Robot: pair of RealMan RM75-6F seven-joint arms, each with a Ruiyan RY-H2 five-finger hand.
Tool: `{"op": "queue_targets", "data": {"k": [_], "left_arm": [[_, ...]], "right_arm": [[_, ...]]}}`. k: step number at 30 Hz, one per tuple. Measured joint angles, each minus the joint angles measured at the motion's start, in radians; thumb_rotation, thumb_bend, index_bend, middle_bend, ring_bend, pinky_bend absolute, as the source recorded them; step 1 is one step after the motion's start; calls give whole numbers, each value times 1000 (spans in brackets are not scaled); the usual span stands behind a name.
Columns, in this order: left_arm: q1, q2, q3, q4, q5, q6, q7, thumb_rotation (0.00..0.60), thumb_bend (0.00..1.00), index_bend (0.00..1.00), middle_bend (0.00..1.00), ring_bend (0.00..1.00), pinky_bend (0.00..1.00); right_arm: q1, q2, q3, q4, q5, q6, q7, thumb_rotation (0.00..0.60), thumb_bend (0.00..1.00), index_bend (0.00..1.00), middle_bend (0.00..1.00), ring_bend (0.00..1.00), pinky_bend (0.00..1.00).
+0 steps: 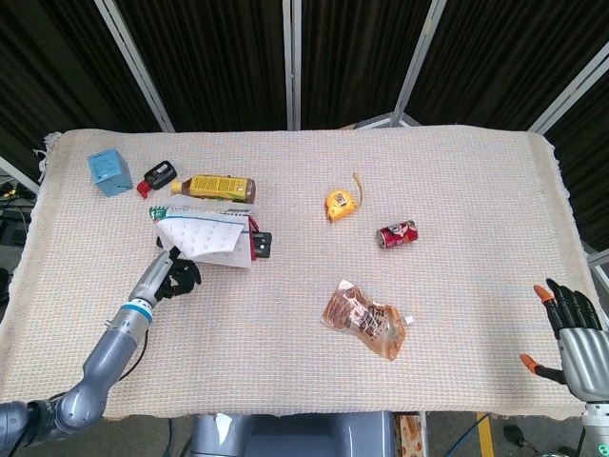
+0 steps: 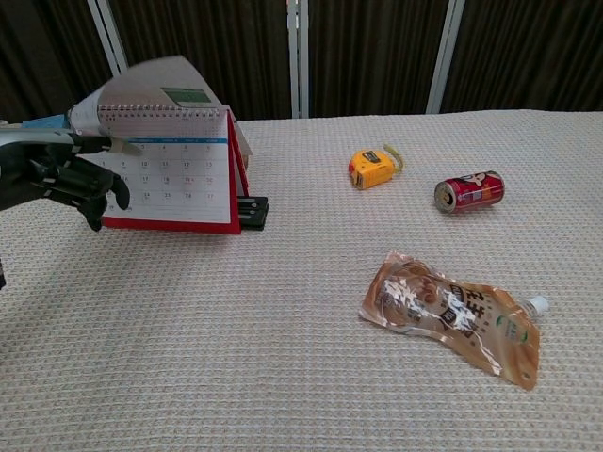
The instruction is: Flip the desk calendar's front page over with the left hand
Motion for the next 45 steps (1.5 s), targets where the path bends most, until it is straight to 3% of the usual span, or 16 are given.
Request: {"op": "queue_targets", "data": {"k": [6, 11, 14, 15, 19, 22, 35, 40, 45], "left_arm": [[29, -5, 20, -29, 234, 185, 72, 600, 735, 172, 313, 383, 409], [45, -33, 44, -3, 428, 361, 192, 600, 711, 99, 154, 234, 305], [43, -49, 53, 40, 478, 405, 278, 600, 620, 29, 48, 132, 218], [40, -52, 54, 54, 483, 407, 304, 600, 544, 10, 18, 84, 180], [13, -62, 54, 117, 464, 389, 406, 600, 250, 0, 0, 0, 17], [-12, -60, 49, 153, 416, 345, 464, 600, 135, 0, 0, 0, 0], [-108, 20, 37, 187, 60, 91, 584, 600, 124, 0, 0, 0, 38], [-125, 44, 51, 194, 24, 57, 584, 600, 130, 0, 0, 0, 41], [-115, 48, 47, 190, 69, 82, 537, 600, 149, 0, 0, 0, 37]], "right_arm": [[-1, -2, -1, -1, 0, 0, -7, 600, 24, 0, 0, 0, 0], [1, -5, 0, 1, 4, -5, -12, 600, 25, 0, 0, 0, 0], [2, -8, 0, 4, 8, -9, -13, 600, 25, 0, 0, 0, 0], [2, -9, 0, 5, 9, -11, -14, 600, 25, 0, 0, 0, 0], [4, -13, 1, 10, 16, -17, -18, 600, 25, 0, 0, 0, 0], [5, -16, 3, 15, 25, -24, -17, 600, 25, 0, 0, 0, 0], [7, -21, 2, 22, 30, -31, -22, 600, 25, 0, 0, 0, 0], [5, -20, 0, 16, 20, -23, -25, 600, 24, 0, 0, 0, 0], [2, -19, -1, 14, 14, -15, -26, 600, 25, 0, 0, 0, 0]]}}
